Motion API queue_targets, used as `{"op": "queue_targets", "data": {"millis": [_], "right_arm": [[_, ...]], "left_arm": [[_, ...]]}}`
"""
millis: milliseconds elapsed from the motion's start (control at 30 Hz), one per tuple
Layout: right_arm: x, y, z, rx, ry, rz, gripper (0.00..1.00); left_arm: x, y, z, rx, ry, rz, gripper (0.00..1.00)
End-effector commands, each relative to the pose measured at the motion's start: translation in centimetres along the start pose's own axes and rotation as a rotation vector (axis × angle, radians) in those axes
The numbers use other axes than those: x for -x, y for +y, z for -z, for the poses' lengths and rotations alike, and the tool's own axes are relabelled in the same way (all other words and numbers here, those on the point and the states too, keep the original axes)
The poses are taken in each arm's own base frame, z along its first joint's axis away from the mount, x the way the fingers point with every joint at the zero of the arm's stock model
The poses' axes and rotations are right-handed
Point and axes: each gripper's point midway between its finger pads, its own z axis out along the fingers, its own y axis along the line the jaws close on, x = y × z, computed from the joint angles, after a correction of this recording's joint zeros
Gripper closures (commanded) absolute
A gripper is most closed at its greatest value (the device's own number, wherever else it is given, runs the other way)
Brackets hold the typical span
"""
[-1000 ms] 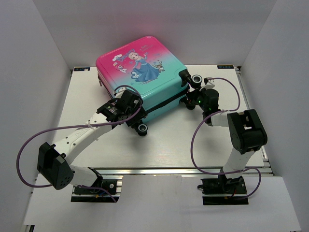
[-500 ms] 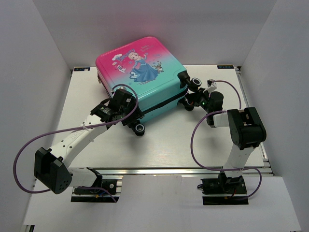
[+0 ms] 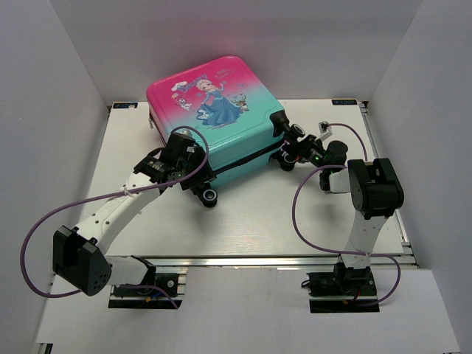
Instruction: Pack the luggage
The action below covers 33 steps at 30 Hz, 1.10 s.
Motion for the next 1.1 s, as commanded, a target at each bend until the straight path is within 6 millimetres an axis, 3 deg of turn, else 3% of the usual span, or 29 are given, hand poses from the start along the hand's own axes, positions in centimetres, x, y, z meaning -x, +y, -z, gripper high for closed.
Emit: {"op": "queue_targets", "data": {"millis": [0,67,133,300,467,633,667,733,767,800,833,867,900,933,967,1067], "right_arm": [[6.2,-5.0,0.9,-0.218,-0.178,0.068,1.00],[6.8,-7.2,2.1,-0.355,-0.198,0.130,1.00],[8.2,-8.0,2.5,-0.436,-0.212,0.190,1.00],[9.3,-9.5,3.0,-0.553,-0.200,0.198,1.00],[10.7,-9.2,1.3,-0.514,-0.198,0.245,1.00],[13.5,-7.0,-3.2,-0.368,-0.282,0.356,1.00],[13.2,-7.5,-3.9,-0.344,-0.286,0.368,1.00],[15.2,-5.8,-6.1,-0.280,-0.342,0.388,1.00],[14.8,-7.3,-7.1,-0.301,-0.335,0.373,1.00],[15.0,-7.3,-8.1,-0.293,-0.344,0.368,1.00],[17.2,-5.7,-9.7,-0.251,-0.395,0.376,1.00],[16.5,-7.4,-10.5,-0.268,-0.390,0.357,1.00],[16.7,-7.6,-11.4,-0.271,-0.405,0.349,1.00],[18.7,-6.3,-12.8,-0.242,-0.440,0.353,1.00],[17.0,-8.0,-14.1,-0.259,-0.409,0.331,1.00],[16.8,-6.2,-16.2,-0.201,-0.399,0.332,1.00]], "left_arm": [[5.6,7.5,-1.2,0.300,-0.208,-0.079,1.00],[6.1,8.8,-0.2,0.333,-0.234,-0.049,1.00],[6.1,9.5,-0.2,0.337,-0.240,-0.026,1.00],[6.3,12.2,-0.8,0.407,-0.230,0.047,1.00],[9.0,11.7,-1.3,0.347,-0.316,0.077,1.00],[11.5,12.8,-1.8,0.346,-0.368,0.068,1.00],[12.0,12.4,-2.0,0.326,-0.381,0.060,1.00],[12.6,13.1,-2.1,0.329,-0.392,0.063,1.00],[12.7,12.8,-2.1,0.311,-0.393,0.059,1.00],[12.9,13.1,-2.0,0.315,-0.393,0.067,1.00],[12.9,13.5,-1.8,0.320,-0.392,0.066,1.00],[12.8,13.6,-1.8,0.329,-0.387,0.064,1.00],[12.7,14.1,-1.5,0.339,-0.386,0.071,1.00],[12.4,14.6,-1.4,0.351,-0.375,0.072,1.00],[12.3,14.8,-1.2,0.363,-0.375,0.072,1.00],[11.5,16.7,-0.7,0.436,-0.355,0.103,1.00]]}}
